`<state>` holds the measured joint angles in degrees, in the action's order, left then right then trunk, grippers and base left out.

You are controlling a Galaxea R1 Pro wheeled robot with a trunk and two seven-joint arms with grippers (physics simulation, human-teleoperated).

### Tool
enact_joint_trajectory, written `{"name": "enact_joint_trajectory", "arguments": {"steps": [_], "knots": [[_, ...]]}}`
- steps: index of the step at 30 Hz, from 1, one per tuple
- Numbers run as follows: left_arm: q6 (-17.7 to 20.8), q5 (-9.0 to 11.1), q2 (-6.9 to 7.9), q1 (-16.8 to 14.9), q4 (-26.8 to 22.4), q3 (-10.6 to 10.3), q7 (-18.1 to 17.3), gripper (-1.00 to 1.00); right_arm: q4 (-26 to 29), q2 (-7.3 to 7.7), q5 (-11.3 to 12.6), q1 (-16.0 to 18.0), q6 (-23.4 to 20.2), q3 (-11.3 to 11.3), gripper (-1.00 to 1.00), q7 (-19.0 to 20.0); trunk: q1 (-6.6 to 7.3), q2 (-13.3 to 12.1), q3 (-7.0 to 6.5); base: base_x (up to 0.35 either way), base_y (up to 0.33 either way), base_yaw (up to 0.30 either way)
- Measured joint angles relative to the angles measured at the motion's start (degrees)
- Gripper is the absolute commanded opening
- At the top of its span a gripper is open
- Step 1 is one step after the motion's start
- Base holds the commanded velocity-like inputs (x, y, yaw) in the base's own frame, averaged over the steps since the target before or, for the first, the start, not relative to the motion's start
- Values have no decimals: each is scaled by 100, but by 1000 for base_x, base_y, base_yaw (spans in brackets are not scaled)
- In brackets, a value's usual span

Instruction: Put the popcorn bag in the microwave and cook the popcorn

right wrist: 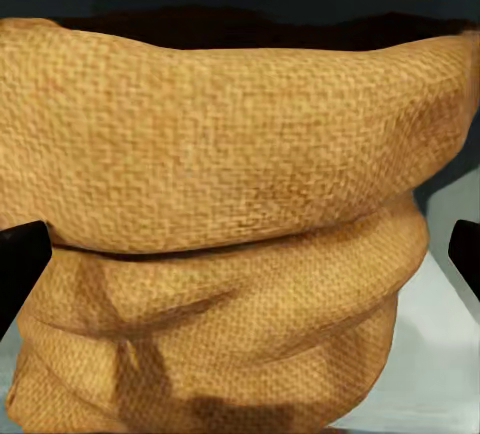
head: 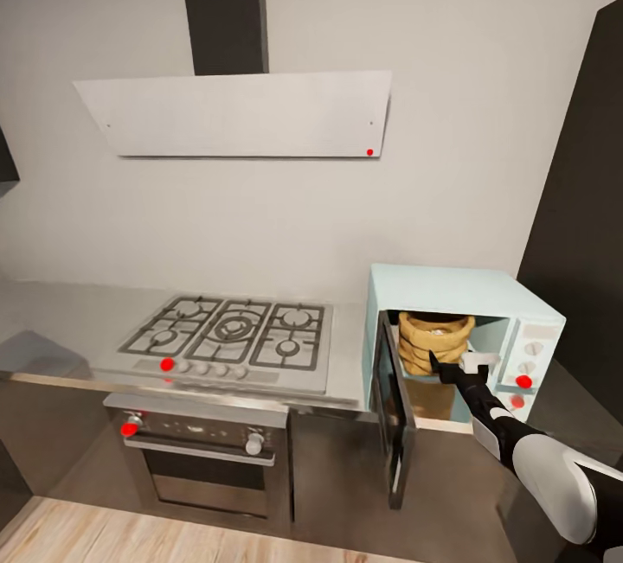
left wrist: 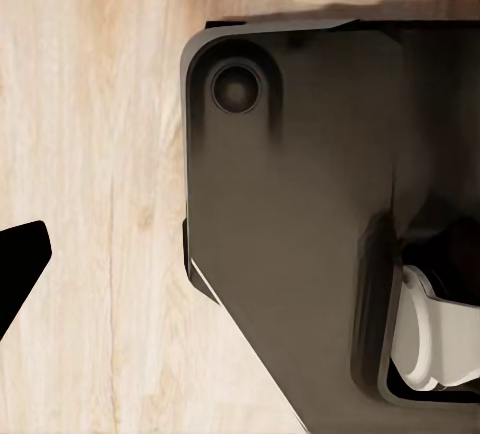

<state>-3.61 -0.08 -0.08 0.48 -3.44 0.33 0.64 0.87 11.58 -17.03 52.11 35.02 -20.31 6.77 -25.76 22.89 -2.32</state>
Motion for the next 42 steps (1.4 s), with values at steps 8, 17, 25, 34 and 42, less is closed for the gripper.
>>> {"name": "enact_joint_trajectory", "arguments": {"steps": [8,17,25,34,42], "knots": [[-6,0,0,0,0,5,0,100,3,0,1,0,0,0,100,0,2,1,0,131,-2,0],[-2,0,0,0,0,0,0,100,1,0,1,0,0,0,100,0,0,0,0,160,0,0],[-8,0,4,0,0,6,0,100,-1,1,1,0,0,-1,100,0,0,0,0,108,0,0],[-9,0,-5,-1,1,14,0,100,-1,0,2,0,-8,-3,100,0,-4,0,0,-107,0,0],[-9,0,-9,-1,1,15,0,100,-2,0,4,0,-9,-3,100,0,-4,0,0,-333,0,0]]}}
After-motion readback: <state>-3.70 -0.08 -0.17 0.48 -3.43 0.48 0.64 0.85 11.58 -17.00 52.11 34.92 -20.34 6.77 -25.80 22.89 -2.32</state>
